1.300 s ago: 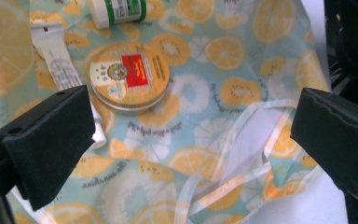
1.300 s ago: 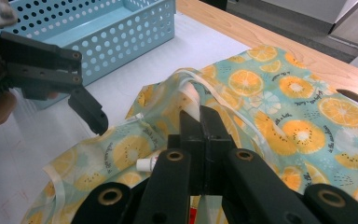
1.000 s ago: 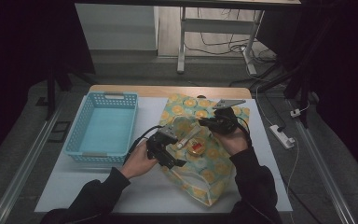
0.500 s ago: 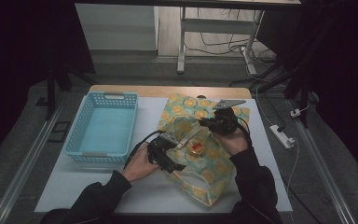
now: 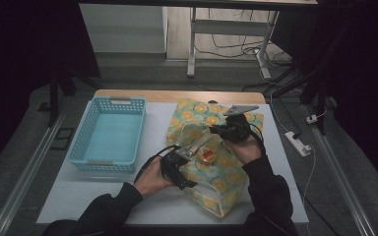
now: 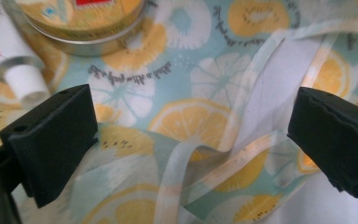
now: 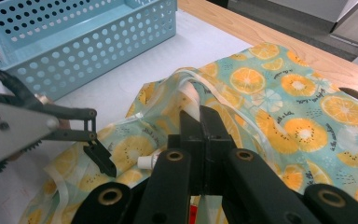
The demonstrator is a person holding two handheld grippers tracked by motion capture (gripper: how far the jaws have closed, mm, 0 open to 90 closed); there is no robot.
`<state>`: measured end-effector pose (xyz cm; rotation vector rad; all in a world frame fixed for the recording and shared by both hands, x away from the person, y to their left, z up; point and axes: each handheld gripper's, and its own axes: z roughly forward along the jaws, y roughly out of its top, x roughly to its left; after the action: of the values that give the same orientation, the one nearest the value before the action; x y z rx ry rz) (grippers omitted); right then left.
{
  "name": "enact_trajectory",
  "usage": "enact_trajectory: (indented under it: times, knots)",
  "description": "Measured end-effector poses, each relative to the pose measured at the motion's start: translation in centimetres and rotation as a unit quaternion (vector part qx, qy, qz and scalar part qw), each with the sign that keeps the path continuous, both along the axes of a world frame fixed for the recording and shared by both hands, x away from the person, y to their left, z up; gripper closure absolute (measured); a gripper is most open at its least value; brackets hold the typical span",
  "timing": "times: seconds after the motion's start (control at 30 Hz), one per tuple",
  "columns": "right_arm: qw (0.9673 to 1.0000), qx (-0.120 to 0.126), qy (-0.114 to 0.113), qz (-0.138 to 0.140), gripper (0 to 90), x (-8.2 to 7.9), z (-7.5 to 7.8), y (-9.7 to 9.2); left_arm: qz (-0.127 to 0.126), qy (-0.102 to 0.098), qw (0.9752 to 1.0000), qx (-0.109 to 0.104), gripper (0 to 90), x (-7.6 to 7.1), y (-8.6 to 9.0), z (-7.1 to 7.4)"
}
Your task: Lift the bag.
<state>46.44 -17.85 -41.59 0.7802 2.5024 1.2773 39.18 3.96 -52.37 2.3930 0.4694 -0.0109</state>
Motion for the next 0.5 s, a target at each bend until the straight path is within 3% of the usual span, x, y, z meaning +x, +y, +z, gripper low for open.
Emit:
enact_trajectory:
  times: [0.2,0.27,0.5]
  knots:
    - [1.0000,0.001,0.001,0.000,89.7,-0.03,0.01,-0.02,0.003,-0.031,0.9986,0.042,6.8,-0.46,-0.59,-0.85]
    - [1.0000,0.000,0.001,0.000,89.7,-0.03,0.01,-0.03,0.007,-0.039,0.9983,0.042,10.2,-0.53,-0.44,-0.82]
    - [1.0000,0.000,0.000,-0.001,89.7,-0.05,0.06,-0.04,-0.012,-0.041,0.9983,0.041,40.2,-0.76,-0.09,-0.33]
